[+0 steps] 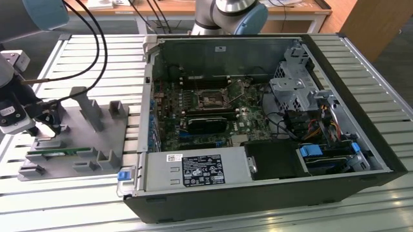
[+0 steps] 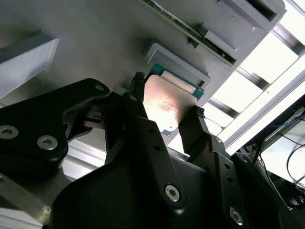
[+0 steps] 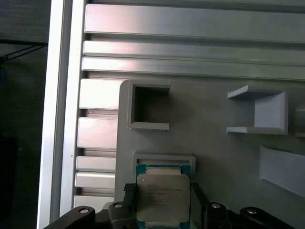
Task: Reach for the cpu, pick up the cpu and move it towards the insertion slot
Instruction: 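Pick up the cpu and move it towards the insertion slot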
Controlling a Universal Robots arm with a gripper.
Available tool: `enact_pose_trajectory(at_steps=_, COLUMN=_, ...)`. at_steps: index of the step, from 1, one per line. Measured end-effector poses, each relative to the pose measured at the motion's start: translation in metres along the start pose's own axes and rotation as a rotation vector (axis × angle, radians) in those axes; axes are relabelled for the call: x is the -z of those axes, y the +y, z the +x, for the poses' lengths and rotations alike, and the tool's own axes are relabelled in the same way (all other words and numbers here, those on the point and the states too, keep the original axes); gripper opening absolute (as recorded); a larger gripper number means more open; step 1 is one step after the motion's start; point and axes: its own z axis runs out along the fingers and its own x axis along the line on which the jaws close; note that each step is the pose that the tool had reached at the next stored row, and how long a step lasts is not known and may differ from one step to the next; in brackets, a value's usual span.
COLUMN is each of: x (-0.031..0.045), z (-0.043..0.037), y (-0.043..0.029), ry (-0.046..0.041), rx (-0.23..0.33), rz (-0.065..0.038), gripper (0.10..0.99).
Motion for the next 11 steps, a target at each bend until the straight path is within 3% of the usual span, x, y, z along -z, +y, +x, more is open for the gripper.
enact_pose_trajectory(at_steps=11, x=0.0148, z=0.0001, y=0.0008, ry=0.0, rx=0.0, rz=0.0, gripper=0.537)
